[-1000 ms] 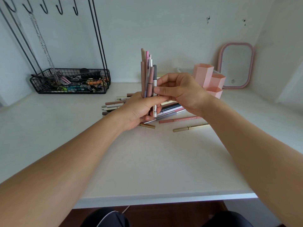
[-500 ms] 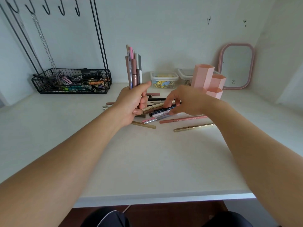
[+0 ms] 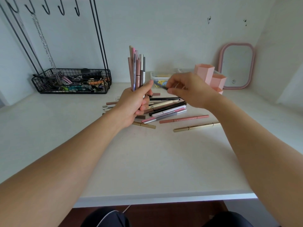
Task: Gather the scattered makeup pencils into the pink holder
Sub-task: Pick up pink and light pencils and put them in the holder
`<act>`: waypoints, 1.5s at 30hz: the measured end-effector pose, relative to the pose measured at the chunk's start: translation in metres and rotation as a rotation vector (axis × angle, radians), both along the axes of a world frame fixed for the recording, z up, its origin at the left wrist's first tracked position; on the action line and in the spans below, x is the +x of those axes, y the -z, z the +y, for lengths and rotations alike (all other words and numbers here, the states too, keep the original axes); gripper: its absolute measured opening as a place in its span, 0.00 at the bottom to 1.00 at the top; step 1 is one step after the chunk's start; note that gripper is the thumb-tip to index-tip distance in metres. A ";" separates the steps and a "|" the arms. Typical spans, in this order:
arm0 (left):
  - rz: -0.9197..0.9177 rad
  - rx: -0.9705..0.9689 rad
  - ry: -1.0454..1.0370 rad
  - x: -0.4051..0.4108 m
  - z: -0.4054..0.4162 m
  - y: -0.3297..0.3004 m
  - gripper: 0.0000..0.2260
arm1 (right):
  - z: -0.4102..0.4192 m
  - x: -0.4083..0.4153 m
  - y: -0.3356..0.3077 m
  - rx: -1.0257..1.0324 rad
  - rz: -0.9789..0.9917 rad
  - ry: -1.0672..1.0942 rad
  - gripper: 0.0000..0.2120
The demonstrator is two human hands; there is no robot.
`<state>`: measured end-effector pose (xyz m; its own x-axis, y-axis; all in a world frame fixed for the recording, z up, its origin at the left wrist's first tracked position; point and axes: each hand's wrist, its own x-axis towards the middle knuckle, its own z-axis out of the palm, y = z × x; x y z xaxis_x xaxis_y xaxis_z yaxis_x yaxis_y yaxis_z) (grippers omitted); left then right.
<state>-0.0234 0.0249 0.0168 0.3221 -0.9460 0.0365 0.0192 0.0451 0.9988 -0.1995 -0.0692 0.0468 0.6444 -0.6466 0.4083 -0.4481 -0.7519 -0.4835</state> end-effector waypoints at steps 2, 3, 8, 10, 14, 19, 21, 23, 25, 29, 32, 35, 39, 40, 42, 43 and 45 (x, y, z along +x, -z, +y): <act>-0.004 -0.014 0.044 -0.002 0.001 0.000 0.16 | 0.004 0.002 -0.003 0.145 -0.228 -0.043 0.05; -0.006 -0.017 0.068 -0.004 0.002 0.000 0.16 | 0.007 0.004 -0.004 0.246 -0.332 -0.101 0.07; -0.014 -0.017 0.131 -0.011 0.002 0.002 0.15 | 0.017 0.013 -0.001 0.577 -0.552 -0.340 0.07; -0.042 -0.018 0.135 -0.012 0.003 0.002 0.14 | 0.018 0.015 0.001 0.602 -0.577 -0.367 0.04; -0.073 -0.021 0.121 -0.013 0.003 0.002 0.16 | 0.020 0.018 0.003 0.604 -0.611 -0.358 0.05; -0.200 -0.007 0.161 -0.013 0.004 0.002 0.14 | 0.018 0.018 0.006 0.587 -0.660 -0.322 0.09; -0.241 0.001 0.167 -0.014 0.004 0.002 0.16 | 0.017 0.019 0.008 0.585 -0.669 -0.308 0.09; -0.271 -0.012 0.158 -0.013 0.005 0.001 0.17 | 0.017 0.019 0.009 0.605 -0.669 -0.317 0.11; -0.290 -0.029 0.150 -0.012 0.005 0.000 0.17 | 0.016 0.020 0.008 0.618 -0.679 -0.331 0.08; -0.284 -0.025 0.166 -0.012 0.007 -0.001 0.16 | 0.014 0.020 0.009 0.629 -0.694 -0.349 0.09; -0.251 0.008 0.202 -0.011 0.007 -0.001 0.16 | 0.014 0.020 0.009 0.597 -0.677 -0.332 0.13; -0.151 0.009 0.213 -0.010 0.007 -0.003 0.17 | 0.013 0.014 0.005 0.573 -0.578 -0.233 0.10; 0.012 -0.001 0.121 -0.006 0.004 -0.006 0.16 | 0.000 -0.004 0.001 0.179 0.091 -0.079 0.04; 0.037 -0.003 0.092 -0.004 0.004 -0.006 0.17 | 0.000 -0.005 0.001 0.149 0.215 -0.073 0.04; 0.075 0.000 0.051 -0.002 0.002 -0.005 0.17 | 0.003 -0.005 0.002 0.135 0.331 -0.078 0.05; 0.086 0.002 0.037 -0.001 0.001 -0.005 0.17 | 0.006 -0.004 0.003 0.129 0.364 -0.082 0.05; 0.096 0.007 0.018 -0.001 -0.001 -0.004 0.17 | 0.009 -0.002 0.005 0.104 0.413 -0.063 0.05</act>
